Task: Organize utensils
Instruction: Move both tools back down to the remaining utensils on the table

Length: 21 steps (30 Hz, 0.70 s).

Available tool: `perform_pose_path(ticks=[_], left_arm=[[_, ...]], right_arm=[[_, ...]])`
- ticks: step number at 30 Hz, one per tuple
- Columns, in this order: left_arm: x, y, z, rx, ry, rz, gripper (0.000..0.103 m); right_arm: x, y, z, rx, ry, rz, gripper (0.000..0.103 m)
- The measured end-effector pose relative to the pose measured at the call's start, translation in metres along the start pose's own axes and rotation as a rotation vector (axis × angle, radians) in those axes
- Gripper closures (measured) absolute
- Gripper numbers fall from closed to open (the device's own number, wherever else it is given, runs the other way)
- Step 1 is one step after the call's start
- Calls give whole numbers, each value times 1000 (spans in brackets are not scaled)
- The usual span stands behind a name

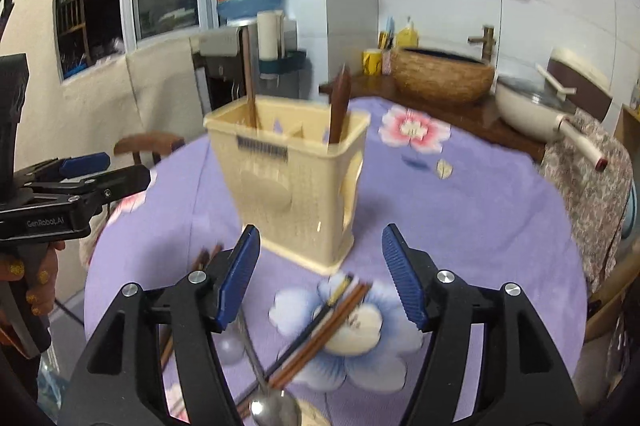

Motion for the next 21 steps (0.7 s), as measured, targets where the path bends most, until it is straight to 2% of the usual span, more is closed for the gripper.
perform_pose_path(ticks=[6,8,11,17,21], left_arm=[[-6,-44,0,-86,-3,28,10],[-4,-56,2,-110,-5,16,19],[4,-69,4,-140,-40,10,24],[40,-87,7,-172,-109,-72,25],[71,-98,2,-199,-147,-178,30]], right_arm=[[0,-48,-3,-91,21,-20,39],[0,-57,-3,-110,23,-27,39],[3,-67,-2,-125,14,-37,39],[16,-74,5,-129,-42,-62,39],[24,-76,6,-141,-86,-58,39]])
Point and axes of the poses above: each gripper's, at about its wrist camera, not at the fingertips, and z roughly against the way its jaws point, x to its right, y to its top, the point moved 1 cm from there along -z, roughly the way its jaws point, and after that the axes turned 10 degrees about x, right-handed, at the moved point
